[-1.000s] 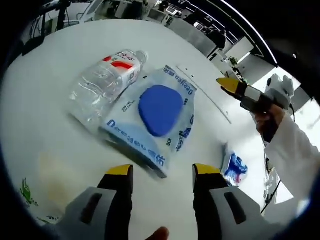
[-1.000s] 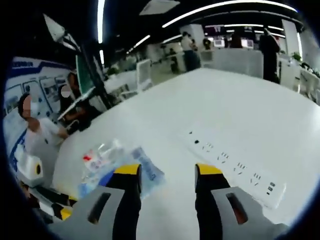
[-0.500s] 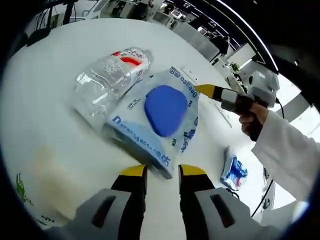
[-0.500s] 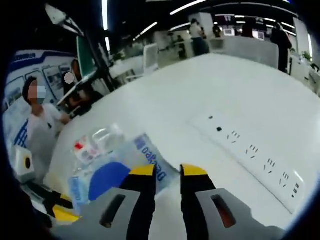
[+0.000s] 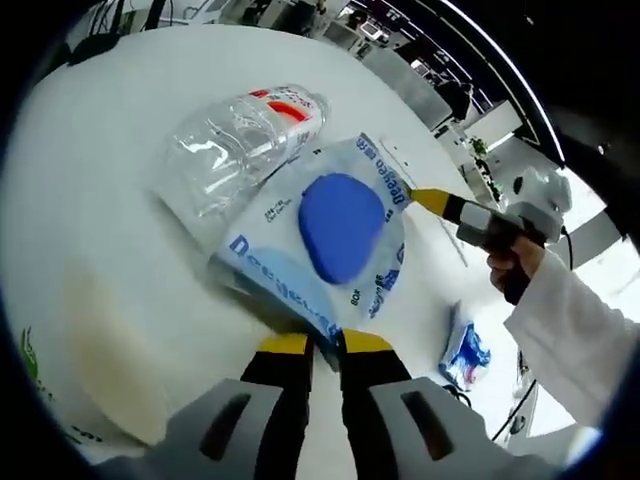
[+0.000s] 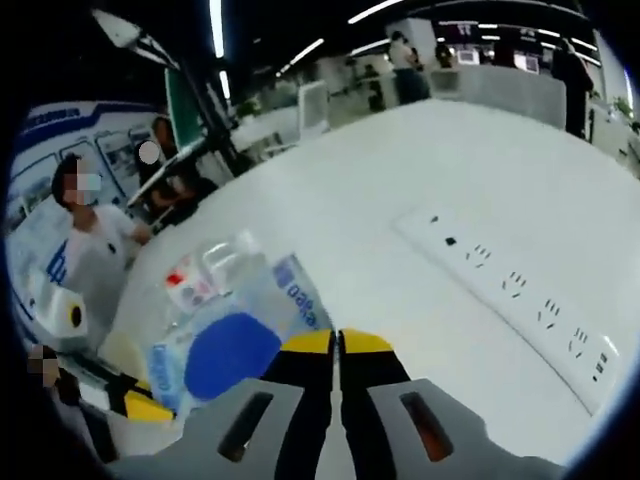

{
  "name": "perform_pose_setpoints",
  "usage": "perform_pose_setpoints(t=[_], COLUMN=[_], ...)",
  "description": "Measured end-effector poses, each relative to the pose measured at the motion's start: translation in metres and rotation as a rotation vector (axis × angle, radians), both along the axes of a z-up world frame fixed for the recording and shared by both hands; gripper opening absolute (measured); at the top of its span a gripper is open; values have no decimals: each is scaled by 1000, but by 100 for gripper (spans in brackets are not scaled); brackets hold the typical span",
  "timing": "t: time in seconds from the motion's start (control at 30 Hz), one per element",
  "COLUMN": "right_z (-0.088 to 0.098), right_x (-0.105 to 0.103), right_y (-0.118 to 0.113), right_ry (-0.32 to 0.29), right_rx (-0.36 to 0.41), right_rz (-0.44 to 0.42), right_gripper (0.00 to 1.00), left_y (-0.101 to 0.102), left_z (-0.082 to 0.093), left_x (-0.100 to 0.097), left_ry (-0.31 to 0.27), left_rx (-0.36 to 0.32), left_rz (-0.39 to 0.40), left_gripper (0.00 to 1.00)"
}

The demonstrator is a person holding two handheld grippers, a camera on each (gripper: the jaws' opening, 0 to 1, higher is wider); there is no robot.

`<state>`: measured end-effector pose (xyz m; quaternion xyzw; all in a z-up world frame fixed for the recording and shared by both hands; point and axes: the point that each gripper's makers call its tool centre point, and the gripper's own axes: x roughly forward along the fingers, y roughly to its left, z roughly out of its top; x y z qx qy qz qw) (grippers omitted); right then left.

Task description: Arrange the tabletop items into an orderly group along one side of the table until the central work area is clear of visible clutter.

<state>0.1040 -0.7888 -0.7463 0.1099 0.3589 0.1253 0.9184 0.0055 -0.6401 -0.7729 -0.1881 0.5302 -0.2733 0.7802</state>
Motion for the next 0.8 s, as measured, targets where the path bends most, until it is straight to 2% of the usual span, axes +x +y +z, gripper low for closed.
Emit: perform_pose_setpoints(t=[0.03,0.13,0.2,0.37,0.57,0.7,0.8], right_z=[1,2,3,9,38,64,80], right_x=[-2,-8,-14,-35,-65,-85,-102], right_y=[2,1,-2,-13,-22,-25,-24], right_ry=[-4,1,14,24,-19,-73,-112], right_rx=[-12,-33,2,12,18,98,115], right_rz=[20,35,0,-48,-109,-221,-266], right_gripper=[0,0,0,0,0,0,0], left_y=[-1,-2,-1,1,5,6,5], left_z=[2,5,8,14,39,52,70], left_x=[0,-3,-4,-3,9,16,26], left_ry=[18,21,9,-10,-160,-195,-277], left_rx=[-21,-25,-21,-20,-4,-16,-13], left_rz=[34,18,6,-41,-174,-207,-261], left_gripper=[0,0,0,0,0,0,0])
